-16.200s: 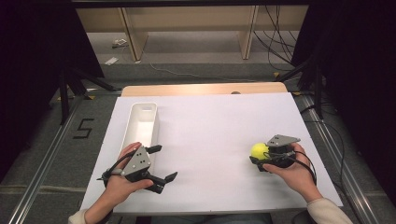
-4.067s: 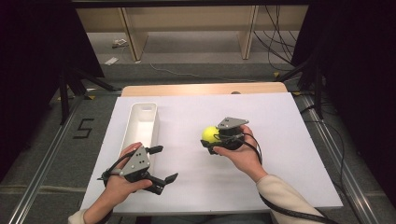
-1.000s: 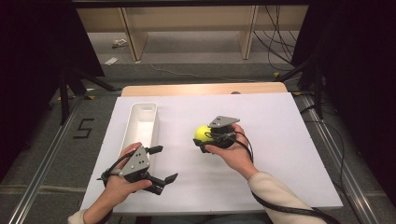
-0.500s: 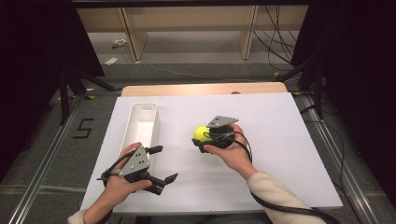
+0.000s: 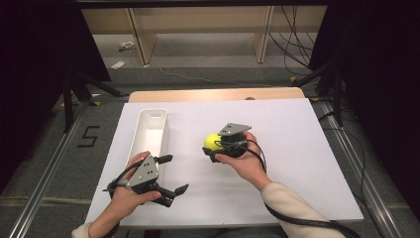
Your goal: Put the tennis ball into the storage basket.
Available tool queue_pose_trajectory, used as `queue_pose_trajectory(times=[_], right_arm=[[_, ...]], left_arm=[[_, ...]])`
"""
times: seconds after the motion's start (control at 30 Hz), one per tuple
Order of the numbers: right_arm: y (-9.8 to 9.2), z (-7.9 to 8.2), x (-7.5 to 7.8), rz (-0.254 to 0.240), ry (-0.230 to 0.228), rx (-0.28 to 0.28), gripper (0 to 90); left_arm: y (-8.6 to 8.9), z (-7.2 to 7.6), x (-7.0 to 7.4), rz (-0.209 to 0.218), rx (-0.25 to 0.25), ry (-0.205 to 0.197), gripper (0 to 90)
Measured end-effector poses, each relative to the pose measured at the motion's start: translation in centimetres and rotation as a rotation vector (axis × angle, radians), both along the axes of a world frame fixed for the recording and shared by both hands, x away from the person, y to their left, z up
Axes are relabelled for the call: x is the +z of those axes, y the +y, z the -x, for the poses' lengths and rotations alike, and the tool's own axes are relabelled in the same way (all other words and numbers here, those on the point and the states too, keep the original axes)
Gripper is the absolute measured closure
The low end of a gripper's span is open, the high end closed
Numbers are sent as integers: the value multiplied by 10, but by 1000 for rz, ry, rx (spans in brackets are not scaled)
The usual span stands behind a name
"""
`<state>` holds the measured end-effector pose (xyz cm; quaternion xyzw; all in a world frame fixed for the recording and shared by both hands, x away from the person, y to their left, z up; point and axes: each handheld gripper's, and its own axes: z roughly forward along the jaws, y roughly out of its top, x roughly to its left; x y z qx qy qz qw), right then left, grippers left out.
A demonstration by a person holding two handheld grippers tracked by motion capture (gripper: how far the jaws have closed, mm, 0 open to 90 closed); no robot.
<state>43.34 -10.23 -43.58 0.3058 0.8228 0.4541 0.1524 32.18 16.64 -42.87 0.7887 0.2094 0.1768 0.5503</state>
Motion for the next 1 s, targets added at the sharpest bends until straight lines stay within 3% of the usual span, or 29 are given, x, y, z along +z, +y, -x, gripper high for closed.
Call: queue_pose_trajectory(times=[1.0], right_arm=[[8, -2, 0, -4, -3, 12, 267]], left_arm=[[0, 0, 0, 0, -1, 0, 0]])
